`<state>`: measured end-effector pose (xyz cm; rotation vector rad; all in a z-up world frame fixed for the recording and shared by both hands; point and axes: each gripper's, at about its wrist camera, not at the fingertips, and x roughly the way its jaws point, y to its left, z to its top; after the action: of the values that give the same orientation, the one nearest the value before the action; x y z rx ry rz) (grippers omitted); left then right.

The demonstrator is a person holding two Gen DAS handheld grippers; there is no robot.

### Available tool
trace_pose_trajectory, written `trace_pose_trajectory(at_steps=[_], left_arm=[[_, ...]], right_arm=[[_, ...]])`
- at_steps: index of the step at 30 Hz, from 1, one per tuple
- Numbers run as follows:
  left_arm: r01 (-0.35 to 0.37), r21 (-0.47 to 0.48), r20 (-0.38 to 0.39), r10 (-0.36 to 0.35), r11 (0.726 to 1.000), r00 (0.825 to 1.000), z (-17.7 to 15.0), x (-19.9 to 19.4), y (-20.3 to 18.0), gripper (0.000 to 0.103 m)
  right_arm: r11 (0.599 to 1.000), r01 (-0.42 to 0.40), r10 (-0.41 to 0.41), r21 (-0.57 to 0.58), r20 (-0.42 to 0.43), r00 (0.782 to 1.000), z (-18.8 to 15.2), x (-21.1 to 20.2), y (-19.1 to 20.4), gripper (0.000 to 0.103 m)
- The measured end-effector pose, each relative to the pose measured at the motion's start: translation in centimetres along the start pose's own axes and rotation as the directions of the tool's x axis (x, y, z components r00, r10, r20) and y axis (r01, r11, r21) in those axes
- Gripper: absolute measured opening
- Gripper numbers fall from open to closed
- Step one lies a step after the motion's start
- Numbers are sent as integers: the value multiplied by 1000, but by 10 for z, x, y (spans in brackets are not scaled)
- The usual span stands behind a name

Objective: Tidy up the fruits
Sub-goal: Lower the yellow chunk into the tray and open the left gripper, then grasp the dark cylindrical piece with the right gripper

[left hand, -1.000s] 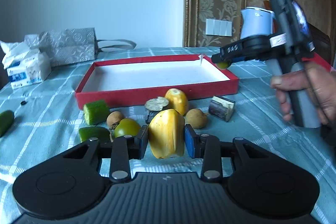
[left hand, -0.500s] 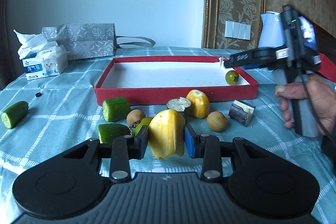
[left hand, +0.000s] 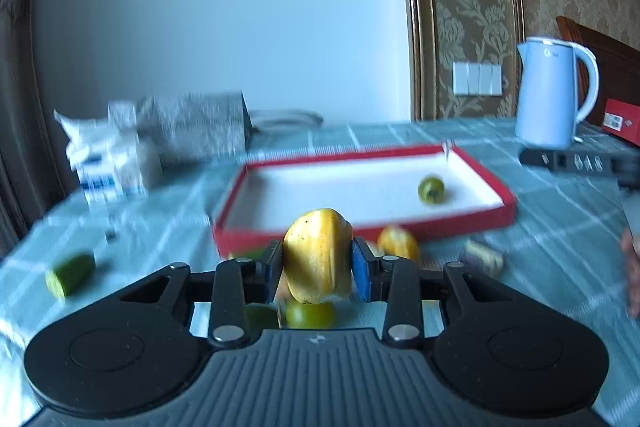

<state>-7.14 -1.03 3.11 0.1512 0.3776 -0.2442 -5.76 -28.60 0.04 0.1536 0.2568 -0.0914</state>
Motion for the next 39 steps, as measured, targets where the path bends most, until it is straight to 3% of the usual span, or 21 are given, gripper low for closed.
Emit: trace_pose_trajectory(at_steps=[7,14,16,18,20,25,29,34,39], left_arm=[[-79,-28,-3,79,996,997,49,61,11,35],[-111,0,-87,111,994,990,55,120,9,39],[-129,-8,-78,128,992,989,54,125,10,48],[-129,-21,-76,127,991,989,53,127,13,69],[-136,-26,-69,134,990,989,52,126,15,74],[-121,-68,-47,118,990,992,46,100,29,74],[-110,-79,-8,109,991,994,34,65,41,79],[-100,-96,11,101,990,995,15,34,55,81],[-86,-104,1,87,991,996,1,16,62,81]], right_arm=[[998,-6,8,59,-30,1000,-5,7,-11,81],[996,-46,52,74,-77,996,-7,13,-16,81],[994,-76,83,75,-97,992,-7,14,-14,81],[993,-110,115,51,-116,987,-8,15,-9,82],[987,-160,160,14,-148,976,-9,16,-2,85],[957,-279,254,-79,-236,938,-15,15,22,85],[938,-297,242,-181,-276,930,-23,13,42,85],[918,-327,247,-224,-321,914,-28,15,56,74],[911,-327,228,-250,-355,907,-35,20,65,73]])
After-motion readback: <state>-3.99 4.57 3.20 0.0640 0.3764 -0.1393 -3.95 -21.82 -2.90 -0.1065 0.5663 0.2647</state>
